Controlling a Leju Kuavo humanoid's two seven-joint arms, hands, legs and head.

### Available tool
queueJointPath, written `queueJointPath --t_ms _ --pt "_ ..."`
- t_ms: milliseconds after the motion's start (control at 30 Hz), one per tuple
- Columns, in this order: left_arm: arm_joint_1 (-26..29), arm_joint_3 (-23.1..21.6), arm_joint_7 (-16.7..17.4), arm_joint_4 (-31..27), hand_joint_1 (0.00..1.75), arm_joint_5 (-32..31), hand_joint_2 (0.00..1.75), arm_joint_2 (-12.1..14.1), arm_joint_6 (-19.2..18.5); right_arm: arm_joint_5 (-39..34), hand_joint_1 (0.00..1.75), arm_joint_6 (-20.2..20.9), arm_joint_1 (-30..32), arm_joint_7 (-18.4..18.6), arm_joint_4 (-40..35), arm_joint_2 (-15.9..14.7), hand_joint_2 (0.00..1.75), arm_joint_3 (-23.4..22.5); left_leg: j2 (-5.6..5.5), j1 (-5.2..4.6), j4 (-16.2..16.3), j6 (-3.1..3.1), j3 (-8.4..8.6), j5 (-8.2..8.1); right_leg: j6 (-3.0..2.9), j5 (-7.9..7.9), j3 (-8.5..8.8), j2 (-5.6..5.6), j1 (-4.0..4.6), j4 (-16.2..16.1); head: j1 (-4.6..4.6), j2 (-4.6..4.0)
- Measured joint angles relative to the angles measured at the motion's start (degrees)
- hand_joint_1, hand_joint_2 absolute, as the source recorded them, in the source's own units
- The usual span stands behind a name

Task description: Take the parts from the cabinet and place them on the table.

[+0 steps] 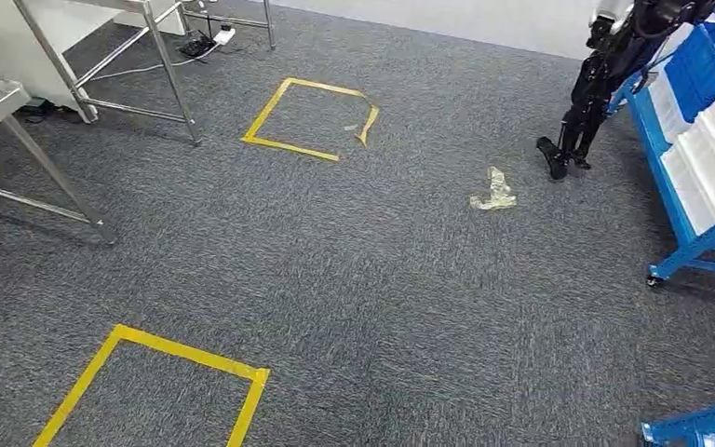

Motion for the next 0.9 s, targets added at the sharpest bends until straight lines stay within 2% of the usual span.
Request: queueJointPath --t_ms 33,67,100,133,167,200,233,267,300,367,400,433,467,500,533,567,600,633,700,733,767,800,867,900 --pt "0.0 0.0 0.0 0.0 0.00 0.0 0.00 0.0 0.0 0.0 0.00 0.0 0.0 0.0 0.0 0.0 0.00 0.0 0.68 -0.10 0.0 0.04 -0.02 -0.03 0.02 -1.18 -1.80 -0.20 -0.10 3.7 -0.02 0.00" --pt "0.0 0.0 0.0 0.0 0.00 0.2 0.00 0.0 0.0 0.1 0.00 0.0 0.0 0.0 0.0 0.0 0.00 0.0 1.52 -0.16 0.0 0.12 -0.04 -0.13 0.37 -1.68 -3.15 -0.31 -0.17 6.4 -0.04 0.00" --pt "0.0 0.0 0.0 0.0 0.00 0.3 0.00 0.0 0.0 0.1 0.00 0.0 0.1 -0.1 0.0 0.0 0.00 0.0 2.09 -0.17 0.0 0.10 0.03 -0.18 0.73 -1.08 -2.87 -0.34 -0.24 5.8 0.00 0.00" --pt "0.0 0.0 0.0 0.0 0.00 0.3 0.00 0.1 0.2 0.2 0.00 0.0 0.2 -0.1 0.1 0.0 0.00 0.0 2.61 -0.17 0.0 -0.01 0.11 -0.26 1.23 0.36 -1.34 -0.41 -0.34 3.0 0.00 0.00" --pt "0.0 0.0 0.0 0.0 0.00 0.3 0.00 0.1 0.3 0.3 0.00 0.0 0.2 -0.1 0.2 0.0 0.00 0.0 3.22 -0.16 0.0 -0.09 0.27 -0.36 1.79 2.39 1.30 -0.82 -0.45 -2.2 0.09 0.00" --pt "-0.1 0.0 0.0 0.0 0.00 0.3 0.00 0.0 0.5 0.4 0.00 0.2 0.1 -0.1 0.2 0.0 0.00 0.0 3.68 -0.16 0.0 -0.28 0.45 -0.49 2.09 3.99 4.08 -2.00 -0.45 -7.3 0.07 0.00" --pt "0.0 0.0 0.0 0.1 0.00 0.3 0.00 0.1 0.7 0.4 0.00 0.2 -0.1 0.0 0.2 0.0 0.00 0.0 4.23 -0.45 0.1 -0.61 0.70 -0.71 1.81 4.87 6.69 -5.37 -0.19 -12.1 0.13 0.00" --pt "0.1 0.0 0.0 0.2 0.00 0.3 0.00 0.1 0.9 0.4 0.00 0.4 -0.6 -0.1 0.2 -0.1 0.00 0.0 4.70 -0.73 0.0 -1.22 0.88 -1.22 1.35 5.29 6.80 -5.45 0.43 -12.2 0.19 0.00" --pt "0.1 0.0 0.0 0.3 0.00 0.3 0.00 0.3 1.1 0.4 0.00 0.6 -0.5 -0.5 0.3 -0.1 0.00 0.0 5.17 -0.72 0.0 -1.49 1.23 -1.30 0.80 5.41 6.44 -4.58 0.47 -12.2 -0.17 0.00" --pt "0.1 0.0 0.0 0.5 0.00 0.3 0.00 0.3 1.1 0.4 0.00 0.8 -0.4 -0.9 0.5 -0.3 0.00 0.0 6.40 -0.52 -0.5 -2.03 2.00 -1.49 0.12 5.28 6.45 -3.49 0.84 -12.3 -0.07 0.00" --pt "0.1 0.0 0.0 0.5 0.00 0.3 0.00 0.4 1.2 0.4 0.00 0.9 -0.5 -0.9 0.6 -0.5 0.00 0.0 6.28 -0.33 -0.2 -2.51 2.08 -1.80 -0.53 5.74 7.56 -2.72 -0.07 -12.8 -0.07 0.00" --pt "0.1 0.0 -0.1 0.5 0.00 0.3 0.00 0.6 1.2 0.5 0.00 0.9 -0.3 -0.9 0.6 -0.4 0.00 0.0 3.27 -0.11 1.0 -2.81 1.87 -2.62 -0.66 5.81 7.53 -2.23 -0.41 -13.0 -0.42 0.00" --pt "0.1 0.0 -0.1 0.6 0.00 0.3 0.00 0.6 1.2 0.5 0.00 0.9 -0.3 -0.9 0.7 -0.5 0.00 0.0 0.91 -0.03 3.8 -2.83 0.58 -4.69 -1.39 5.91 7.58 -1.91 -0.47 -12.9 -0.57 0.00" --pt "0.3 0.0 -0.1 0.9 0.00 0.3 0.00 0.6 1.2 0.5 0.00 0.9 -0.4 -0.9 0.7 -0.6 0.00 0.0 -0.26 -0.04 8.4 -2.91 -1.68 -7.38 -1.69 5.89 7.55 -1.28 -0.40 -12.9 -0.65 0.00" --pt "0.6 0.0 -0.1 1.0 0.00 0.3 0.00 0.7 1.2 0.5 0.00 0.9 -0.5 -0.9 0.7 -0.6 0.00 0.0 -0.67 -0.04 13.2 -3.01 -4.19 -9.48 -1.81 5.82 7.50 -0.54 -0.25 -12.9 -0.61 0.00" --pt "0.7 0.0 -0.1 1.1 0.00 0.3 0.00 0.7 1.2 0.5 0.00 0.9 -0.6 -0.9 0.7 -0.6 0.00 0.0 -0.79 -0.03 16.5 -3.06 -6.09 -10.40 -1.82 5.81 7.50 0.28 -0.15 -12.9 -0.66 0.00" --pt "0.8 0.0 -0.1 1.1 0.00 0.3 0.00 0.8 1.2 0.5 0.00 0.9 -0.5 -0.9 0.8 -0.6 0.00 0.0 -0.78 -0.02 17.4 -3.09 -6.98 -9.75 -1.82 5.80 7.59 1.10 -0.12 -12.9 -0.59 0.00" --pt "0.7 0.0 -0.1 1.2 0.00 0.3 0.00 0.8 1.2 0.5 0.00 0.9 -0.5 -0.9 0.8 -0.6 0.00 0.0 -0.78 0.11 15.4 -3.10 -6.55 -7.64 -1.80 5.78 7.68 1.88 -0.13 -12.9 -0.63 0.00" --pt "0.7 0.0 -0.1 1.2 0.00 0.3 0.00 1.0 1.2 0.5 0.00 1.0 -0.5 -0.9 0.9 -0.6 0.00 0.0 -1.37 0.66 6.6 -3.22 -2.77 -2.00 -1.73 5.75 7.92 3.47 -0.28 -12.7 -0.61 0.00" --pt "0.7 0.0 -0.1 1.3 0.00 0.3 0.00 1.0 1.2 0.5 0.00 1.0 -0.5 -0.9 0.9 -0.6 0.00 0.0 -4.39 1.26 1.8 -3.47 -0.75 -0.11 -1.24 5.50 7.70 4.24 -0.26 -12.4 -0.66 0.00" --pt "0.7 0.0 -0.1 1.5 0.00 0.3 0.00 1.0 1.2 0.5 0.00 1.0 -0.6 -0.9 0.9 -0.7 0.00 0.0 -5.56 0.97 1.3 -3.37 -0.76 -0.52 -0.74 5.18 7.25 4.84 0.32 -11.7 -0.72 0.00" --pt "0.6 0.0 -0.1 1.5 0.00 0.3 0.00 1.0 1.2 0.5 0.00 1.0 -0.5 -0.9 0.9 -0.7 0.00 0.0 -4.32 0.83 1.4 -2.80 -0.80 -0.50 -0.53 5.23 6.86 5.13 0.25 -11.9 -0.55 0.02" --pt "0.6 0.0 -0.1 1.5 0.00 0.3 0.00 1.1 1.2 0.5 0.00 0.9 -0.4 -0.9 1.0 -0.7 0.00 0.0 -3.93 0.39 1.4 -2.21 -0.77 -0.52 -0.02 5.38 6.47 5.70 -0.02 -12.2 -0.59 0.00" --pt "0.6 0.0 -0.1 1.5 0.00 0.4 0.00 1.1 1.2 0.5 0.00 0.9 -0.3 -1.0 1.1 -0.7 0.00 0.0 -3.31 0.27 1.3 -1.67 -0.69 -0.38 0.43 5.54 6.36 6.27 -0.15 -12.4 -0.59 0.00"
